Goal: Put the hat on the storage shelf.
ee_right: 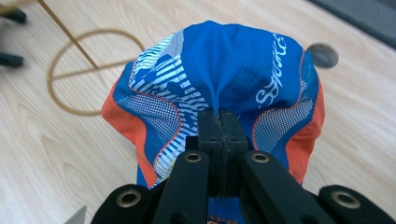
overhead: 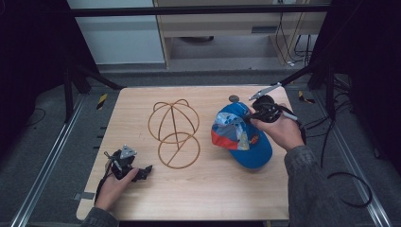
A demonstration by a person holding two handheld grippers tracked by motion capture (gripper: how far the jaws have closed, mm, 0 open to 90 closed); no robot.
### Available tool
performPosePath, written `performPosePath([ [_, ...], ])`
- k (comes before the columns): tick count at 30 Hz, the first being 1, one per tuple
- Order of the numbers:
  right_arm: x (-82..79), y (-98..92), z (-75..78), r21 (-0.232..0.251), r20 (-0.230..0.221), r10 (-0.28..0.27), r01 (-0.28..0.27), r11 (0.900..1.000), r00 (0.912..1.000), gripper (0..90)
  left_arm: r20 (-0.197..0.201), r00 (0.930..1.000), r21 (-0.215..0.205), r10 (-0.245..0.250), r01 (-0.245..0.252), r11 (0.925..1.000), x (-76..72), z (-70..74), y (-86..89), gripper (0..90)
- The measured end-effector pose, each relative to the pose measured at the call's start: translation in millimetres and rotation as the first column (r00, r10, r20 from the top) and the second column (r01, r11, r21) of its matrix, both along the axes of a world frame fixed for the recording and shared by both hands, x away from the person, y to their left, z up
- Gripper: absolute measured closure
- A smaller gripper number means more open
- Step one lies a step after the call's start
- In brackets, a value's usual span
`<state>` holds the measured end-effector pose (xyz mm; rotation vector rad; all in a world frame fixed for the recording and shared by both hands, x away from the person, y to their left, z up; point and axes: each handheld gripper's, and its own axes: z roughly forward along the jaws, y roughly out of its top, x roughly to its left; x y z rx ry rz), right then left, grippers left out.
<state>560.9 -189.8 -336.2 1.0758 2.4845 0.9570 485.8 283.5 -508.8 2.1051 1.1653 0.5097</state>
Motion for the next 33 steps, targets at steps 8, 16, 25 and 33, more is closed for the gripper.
performPosePath([
  [8,-10.1,0.6,24.1,0.050,0.057,0.004,-0.007,0.999,0.9984,90.0,0.001,1.0000,0.001,0.000,0.000,1.0000,-0.1,0.0,0.1,0.0],
  [16,-19.4,-1.5,48.5,0.093,0.113,0.001,-0.011,0.996,0.9936,90.0,0.002,1.0000,0.003,-0.002,0.002,1.0000,0.0,0.1,0.3,0.0],
  [25,-27.6,0.2,65.6,0.125,0.149,0.005,-0.023,0.992,0.9889,90.0,0.002,1.0000,0.003,-0.002,0.002,1.0000,0.0,0.1,0.3,0.0],
  [33,-35.2,5.0,81.8,0.149,0.186,0.014,-0.042,0.988,0.9825,90.0,0.001,1.0000,0.003,-0.002,0.002,1.0000,0.0,0.2,0.3,0.0],
])
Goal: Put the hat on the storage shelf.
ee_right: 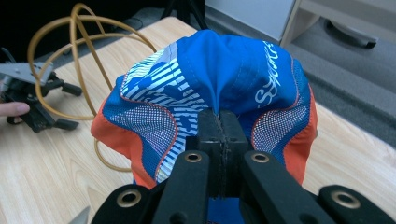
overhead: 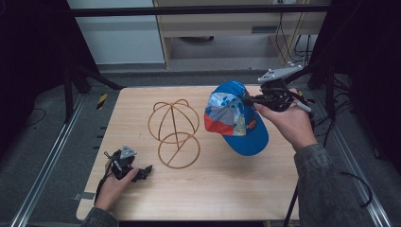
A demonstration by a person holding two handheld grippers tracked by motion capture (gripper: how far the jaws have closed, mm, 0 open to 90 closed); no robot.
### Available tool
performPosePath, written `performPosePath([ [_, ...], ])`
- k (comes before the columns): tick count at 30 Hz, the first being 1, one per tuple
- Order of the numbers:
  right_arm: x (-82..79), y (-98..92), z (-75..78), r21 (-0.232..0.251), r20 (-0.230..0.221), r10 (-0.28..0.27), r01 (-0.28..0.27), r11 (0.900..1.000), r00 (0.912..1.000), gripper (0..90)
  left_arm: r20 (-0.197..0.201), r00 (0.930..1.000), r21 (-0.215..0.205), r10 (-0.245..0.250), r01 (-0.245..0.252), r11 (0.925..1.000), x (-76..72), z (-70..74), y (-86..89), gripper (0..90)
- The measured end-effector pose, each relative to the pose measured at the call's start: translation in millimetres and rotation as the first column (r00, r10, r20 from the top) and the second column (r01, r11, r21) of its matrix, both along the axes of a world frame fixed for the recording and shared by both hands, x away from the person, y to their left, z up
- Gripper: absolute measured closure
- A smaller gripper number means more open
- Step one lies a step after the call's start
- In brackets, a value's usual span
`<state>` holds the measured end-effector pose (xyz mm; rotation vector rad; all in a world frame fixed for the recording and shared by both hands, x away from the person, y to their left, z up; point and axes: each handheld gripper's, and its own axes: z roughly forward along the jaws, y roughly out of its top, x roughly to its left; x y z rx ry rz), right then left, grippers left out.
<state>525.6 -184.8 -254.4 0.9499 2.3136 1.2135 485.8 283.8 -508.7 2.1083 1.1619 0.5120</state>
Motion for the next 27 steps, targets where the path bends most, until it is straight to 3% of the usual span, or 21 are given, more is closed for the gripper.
performPosePath([
  [14,-8.1,17.3,27.8,0.033,0.056,0.031,-0.033,0.999,0.9979,90.0,-0.003,1.0000,0.002,-0.001,0.001,1.0000,-0.1,0.3,0.1,0.0],
  [27,-15.9,52.3,58.1,0.069,0.120,0.088,-0.097,0.993,0.9889,90.0,-0.003,1.0000,0.002,-0.001,0.001,1.0000,-0.1,0.3,0.1,0.0],
])
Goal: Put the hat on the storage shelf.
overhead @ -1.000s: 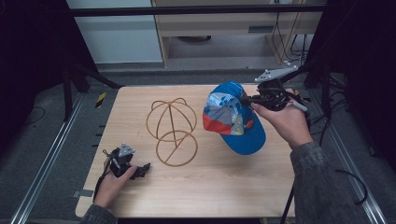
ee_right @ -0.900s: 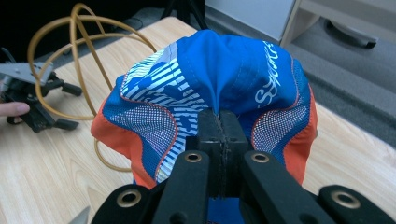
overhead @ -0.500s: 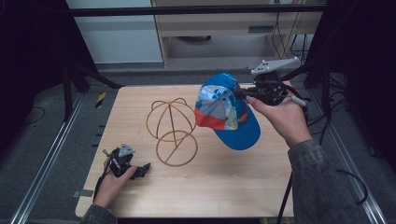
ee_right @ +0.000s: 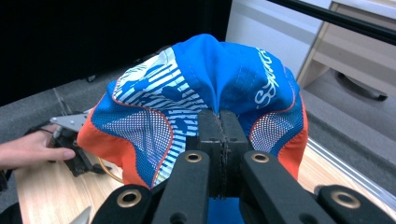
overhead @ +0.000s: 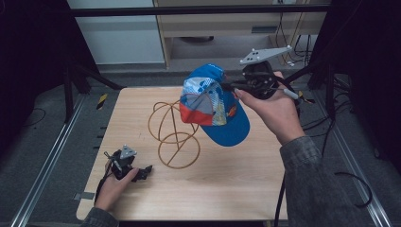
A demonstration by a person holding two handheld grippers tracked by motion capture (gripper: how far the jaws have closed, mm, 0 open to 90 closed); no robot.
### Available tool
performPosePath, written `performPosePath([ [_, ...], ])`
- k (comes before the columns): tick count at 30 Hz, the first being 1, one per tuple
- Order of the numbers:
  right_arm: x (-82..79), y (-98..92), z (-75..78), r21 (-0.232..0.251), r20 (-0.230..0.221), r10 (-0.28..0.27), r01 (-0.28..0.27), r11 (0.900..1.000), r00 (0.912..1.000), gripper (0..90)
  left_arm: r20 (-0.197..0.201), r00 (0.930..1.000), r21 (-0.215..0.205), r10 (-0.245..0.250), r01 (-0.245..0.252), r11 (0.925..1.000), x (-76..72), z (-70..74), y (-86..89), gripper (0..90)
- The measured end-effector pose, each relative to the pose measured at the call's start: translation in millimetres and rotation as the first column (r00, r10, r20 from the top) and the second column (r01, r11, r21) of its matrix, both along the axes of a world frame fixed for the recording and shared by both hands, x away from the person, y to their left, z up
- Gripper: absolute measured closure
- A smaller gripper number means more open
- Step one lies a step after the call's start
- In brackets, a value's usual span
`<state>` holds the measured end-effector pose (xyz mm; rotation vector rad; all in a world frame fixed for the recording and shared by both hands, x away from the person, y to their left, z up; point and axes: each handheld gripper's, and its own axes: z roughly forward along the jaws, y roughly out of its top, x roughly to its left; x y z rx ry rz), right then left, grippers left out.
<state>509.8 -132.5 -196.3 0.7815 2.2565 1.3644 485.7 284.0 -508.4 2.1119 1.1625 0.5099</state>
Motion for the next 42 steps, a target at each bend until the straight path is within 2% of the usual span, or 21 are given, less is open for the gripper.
performPosePath([
  [12,-1.0,28.7,13.2,0.016,0.022,0.049,-0.049,0.999,0.9986,90.0,0.001,1.0000,0.000,0.000,0.000,1.0000,0.1,0.0,0.0,0.0],
  [42,5.9,66.7,10.1,0.028,0.013,0.095,-0.095,0.995,0.9954,90.0,0.001,1.0000,0.000,0.001,-0.001,1.0000,0.1,0.0,0.0,0.0],
])
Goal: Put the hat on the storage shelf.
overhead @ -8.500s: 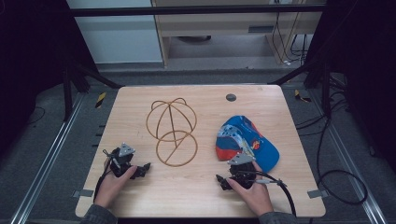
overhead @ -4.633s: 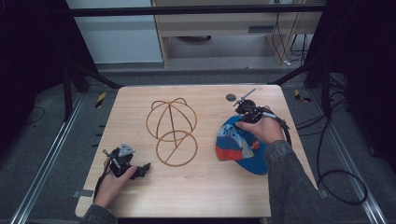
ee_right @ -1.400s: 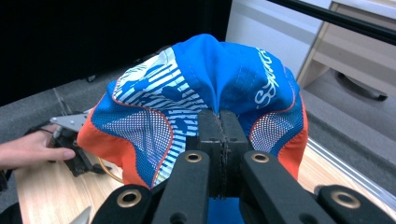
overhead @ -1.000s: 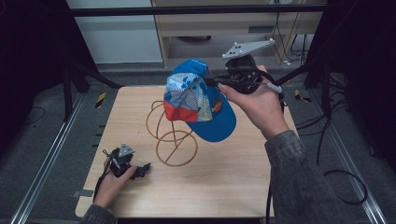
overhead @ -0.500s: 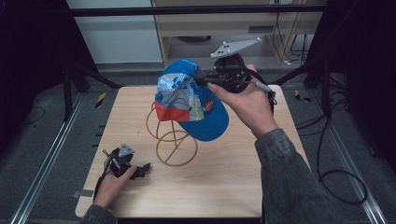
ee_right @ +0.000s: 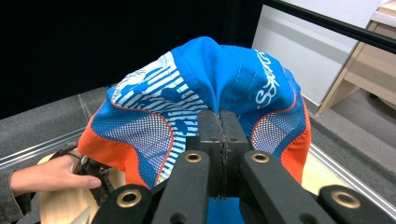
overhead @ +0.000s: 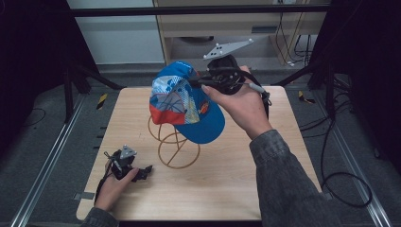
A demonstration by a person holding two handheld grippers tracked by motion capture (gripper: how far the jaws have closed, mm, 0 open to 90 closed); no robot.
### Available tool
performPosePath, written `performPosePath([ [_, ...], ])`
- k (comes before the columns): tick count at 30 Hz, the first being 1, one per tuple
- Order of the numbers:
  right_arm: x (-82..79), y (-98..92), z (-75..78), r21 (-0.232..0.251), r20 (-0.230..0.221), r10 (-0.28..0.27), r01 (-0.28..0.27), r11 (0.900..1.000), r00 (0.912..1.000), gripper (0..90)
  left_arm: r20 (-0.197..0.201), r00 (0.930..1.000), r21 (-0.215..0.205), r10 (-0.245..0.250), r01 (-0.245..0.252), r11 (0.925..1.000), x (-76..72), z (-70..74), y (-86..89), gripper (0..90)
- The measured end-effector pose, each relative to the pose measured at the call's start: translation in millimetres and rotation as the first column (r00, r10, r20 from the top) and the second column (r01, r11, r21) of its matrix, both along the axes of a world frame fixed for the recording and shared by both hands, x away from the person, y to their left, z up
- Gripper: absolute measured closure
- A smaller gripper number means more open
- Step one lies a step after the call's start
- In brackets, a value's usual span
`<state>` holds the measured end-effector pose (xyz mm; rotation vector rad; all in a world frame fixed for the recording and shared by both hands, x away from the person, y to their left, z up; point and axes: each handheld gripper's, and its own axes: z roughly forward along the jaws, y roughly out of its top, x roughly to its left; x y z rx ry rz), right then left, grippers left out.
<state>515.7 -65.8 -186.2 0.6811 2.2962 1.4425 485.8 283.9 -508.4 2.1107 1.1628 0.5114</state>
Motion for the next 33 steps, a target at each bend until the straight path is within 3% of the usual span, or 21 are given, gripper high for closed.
performPosePath([
  [15,1.3,6.7,-1.2,0.002,-0.005,0.006,-0.006,1.000,1.0000,90.0,0.000,1.0000,-0.001,-0.001,0.001,1.0000,0.0,0.0,0.1,0.0],
  [33,9.7,23.3,-9.2,-0.027,-0.015,0.002,-0.003,1.000,0.9999,90.0,0.001,1.0000,0.000,-0.002,0.002,1.0000,0.0,-0.1,0.1,0.0],
])
